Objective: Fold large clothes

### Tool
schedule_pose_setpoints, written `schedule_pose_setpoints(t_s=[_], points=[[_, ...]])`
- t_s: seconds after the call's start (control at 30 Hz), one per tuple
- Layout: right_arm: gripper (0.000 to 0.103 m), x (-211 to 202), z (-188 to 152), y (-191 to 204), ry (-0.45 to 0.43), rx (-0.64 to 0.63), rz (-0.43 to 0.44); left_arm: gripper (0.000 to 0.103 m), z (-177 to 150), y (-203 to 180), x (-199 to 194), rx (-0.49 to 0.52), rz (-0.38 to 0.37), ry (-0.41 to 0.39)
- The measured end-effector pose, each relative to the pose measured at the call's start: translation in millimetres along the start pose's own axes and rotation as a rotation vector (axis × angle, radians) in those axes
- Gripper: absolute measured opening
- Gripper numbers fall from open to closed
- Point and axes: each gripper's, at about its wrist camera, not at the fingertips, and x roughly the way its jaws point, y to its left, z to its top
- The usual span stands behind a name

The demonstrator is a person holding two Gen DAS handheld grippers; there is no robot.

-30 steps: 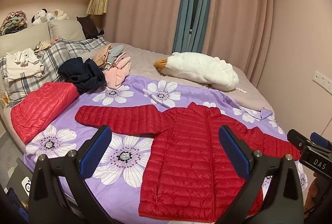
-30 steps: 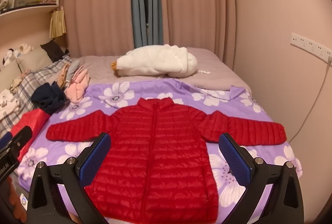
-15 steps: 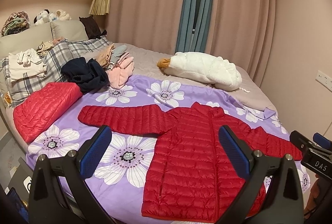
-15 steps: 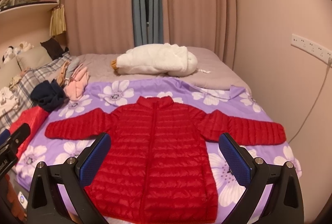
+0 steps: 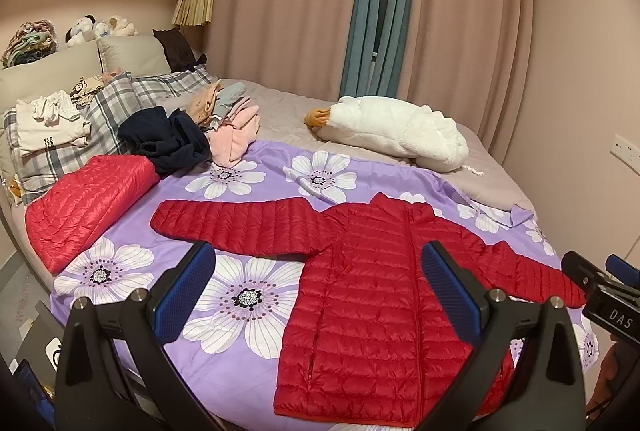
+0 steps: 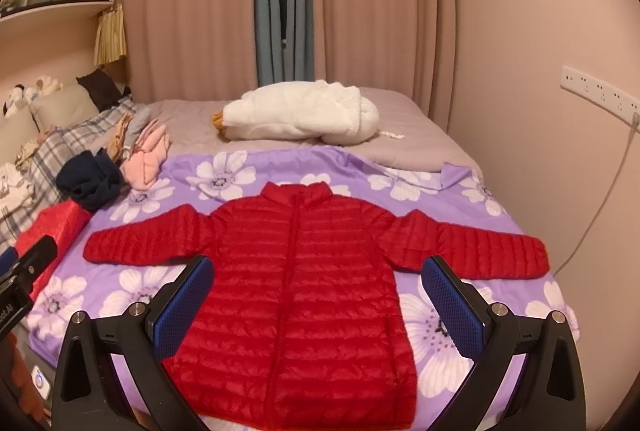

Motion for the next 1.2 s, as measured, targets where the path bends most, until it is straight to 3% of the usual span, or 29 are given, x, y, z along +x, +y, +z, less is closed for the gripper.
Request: schedule_pose_setpoints(t_s=[1.2], points=[[0.103, -12.5, -1.1, -6.2, -0.047, 0.019, -0.013, 0.103, 7.3, -8.8, -19.7, -0.010, -0.019, -0.030]])
